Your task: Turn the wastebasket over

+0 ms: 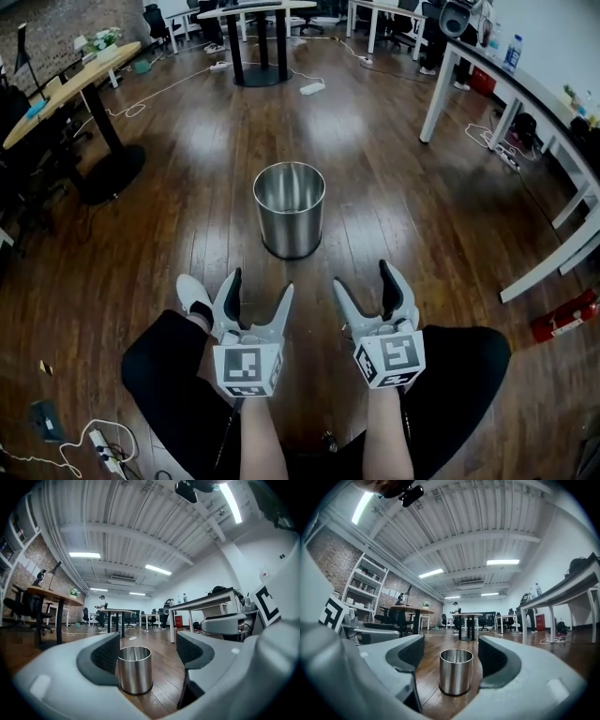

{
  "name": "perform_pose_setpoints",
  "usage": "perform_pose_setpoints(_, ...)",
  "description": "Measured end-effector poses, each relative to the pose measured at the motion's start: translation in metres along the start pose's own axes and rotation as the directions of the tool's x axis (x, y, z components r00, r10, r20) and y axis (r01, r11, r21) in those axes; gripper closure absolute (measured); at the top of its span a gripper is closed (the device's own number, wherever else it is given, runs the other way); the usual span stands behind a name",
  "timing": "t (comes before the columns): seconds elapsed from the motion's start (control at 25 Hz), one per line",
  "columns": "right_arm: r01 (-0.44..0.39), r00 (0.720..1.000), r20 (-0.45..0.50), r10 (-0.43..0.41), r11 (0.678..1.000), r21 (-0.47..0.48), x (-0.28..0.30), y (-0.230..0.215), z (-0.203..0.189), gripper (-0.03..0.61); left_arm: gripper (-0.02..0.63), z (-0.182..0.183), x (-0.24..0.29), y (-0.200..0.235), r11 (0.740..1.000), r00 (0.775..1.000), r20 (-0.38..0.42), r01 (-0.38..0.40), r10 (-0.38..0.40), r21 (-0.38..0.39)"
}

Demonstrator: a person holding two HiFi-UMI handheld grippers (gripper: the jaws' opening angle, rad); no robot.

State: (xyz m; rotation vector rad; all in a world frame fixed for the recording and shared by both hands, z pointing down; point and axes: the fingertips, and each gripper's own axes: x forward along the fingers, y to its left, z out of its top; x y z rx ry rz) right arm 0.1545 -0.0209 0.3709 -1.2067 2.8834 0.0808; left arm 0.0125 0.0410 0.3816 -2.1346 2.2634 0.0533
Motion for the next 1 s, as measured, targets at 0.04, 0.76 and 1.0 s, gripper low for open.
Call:
perform_pose_setpoints(0.04, 0.000, 1.000, -0.001, 0.000, 1.000, 0.001, -0.009, -0.002, 0.003, 0.233, 0.224, 0.003, -0.008, -0.007, 1.000, 1.000, 0.001, -0.011, 0.011, 0.001)
perform_pose_setpoints(0.76, -0.010, 0.998, 0.054, 0.011, 1.000, -0.028, -0.135, -0.016, 0.029, 0.239, 0.271, 0.041, -0.125, -0.071, 0.973, 0.976, 0.116, -0.199, 0.186, 0.115)
perform_pose_setpoints(1.0, -0.019, 0.998, 0.065, 0.021, 1.000, -0.023, -0.160, -0.013, 0.040, 0.239, 0.272, 0.052, -0.140, -0.104, 0.983, 0.978, 0.135, -0.169, 0.159, 0.066)
